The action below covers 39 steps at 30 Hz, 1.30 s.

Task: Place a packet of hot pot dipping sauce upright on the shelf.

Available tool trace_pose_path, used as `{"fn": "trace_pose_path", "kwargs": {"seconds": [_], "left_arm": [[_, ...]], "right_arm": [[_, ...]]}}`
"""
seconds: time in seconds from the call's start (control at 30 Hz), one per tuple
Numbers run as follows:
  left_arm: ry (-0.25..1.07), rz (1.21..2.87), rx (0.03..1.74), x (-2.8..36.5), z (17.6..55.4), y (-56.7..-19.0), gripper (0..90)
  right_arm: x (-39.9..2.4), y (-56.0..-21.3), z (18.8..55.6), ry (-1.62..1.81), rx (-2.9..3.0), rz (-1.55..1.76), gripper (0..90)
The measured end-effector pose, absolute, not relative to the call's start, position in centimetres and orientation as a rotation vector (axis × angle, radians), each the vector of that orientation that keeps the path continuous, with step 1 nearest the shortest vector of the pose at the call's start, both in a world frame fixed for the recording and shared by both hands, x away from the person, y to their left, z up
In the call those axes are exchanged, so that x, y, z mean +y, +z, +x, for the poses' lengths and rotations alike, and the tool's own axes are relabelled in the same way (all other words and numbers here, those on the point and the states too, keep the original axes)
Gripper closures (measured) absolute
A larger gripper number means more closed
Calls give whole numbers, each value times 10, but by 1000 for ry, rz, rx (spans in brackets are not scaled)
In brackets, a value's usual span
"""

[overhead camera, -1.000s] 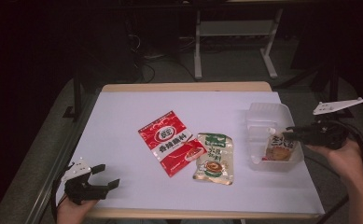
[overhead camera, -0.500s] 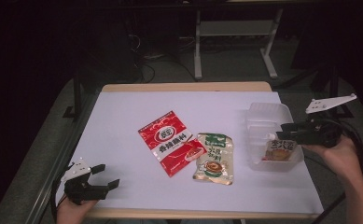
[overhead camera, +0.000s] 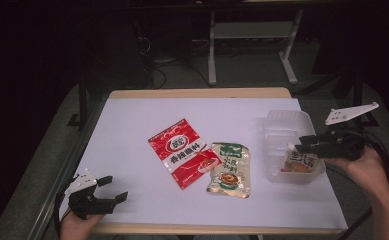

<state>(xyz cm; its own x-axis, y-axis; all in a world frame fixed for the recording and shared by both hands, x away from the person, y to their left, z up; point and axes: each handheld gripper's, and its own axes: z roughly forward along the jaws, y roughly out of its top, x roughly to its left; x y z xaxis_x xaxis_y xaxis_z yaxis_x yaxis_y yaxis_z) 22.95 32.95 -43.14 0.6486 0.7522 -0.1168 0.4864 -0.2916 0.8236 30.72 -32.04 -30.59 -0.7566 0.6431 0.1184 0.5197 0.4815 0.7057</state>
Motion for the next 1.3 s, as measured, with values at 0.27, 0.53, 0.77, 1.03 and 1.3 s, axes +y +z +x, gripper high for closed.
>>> {"fn": "trace_pose_path", "kwargs": {"seconds": [0.27, 0.53, 0.77, 1.03, 1.3], "left_arm": [[361, 1955, 971, 328, 230, -431, 144], [364, 1956, 971, 328, 230, -431, 144], [358, 1947, 977, 327, 230, -431, 144], [364, 1958, 968, 328, 230, -431, 144], [365, 1956, 966, 328, 230, -430, 144]], "right_arm": [[-325, -313, 300, 1099, 2647, 913, 742], [-333, -310, 300, 1176, 2712, 836, 738], [-326, -305, 301, 1216, 2678, 897, 587], [-307, -287, 306, 1192, 2628, 876, 526], [-277, -282, 313, 1200, 2629, 837, 506]]}}
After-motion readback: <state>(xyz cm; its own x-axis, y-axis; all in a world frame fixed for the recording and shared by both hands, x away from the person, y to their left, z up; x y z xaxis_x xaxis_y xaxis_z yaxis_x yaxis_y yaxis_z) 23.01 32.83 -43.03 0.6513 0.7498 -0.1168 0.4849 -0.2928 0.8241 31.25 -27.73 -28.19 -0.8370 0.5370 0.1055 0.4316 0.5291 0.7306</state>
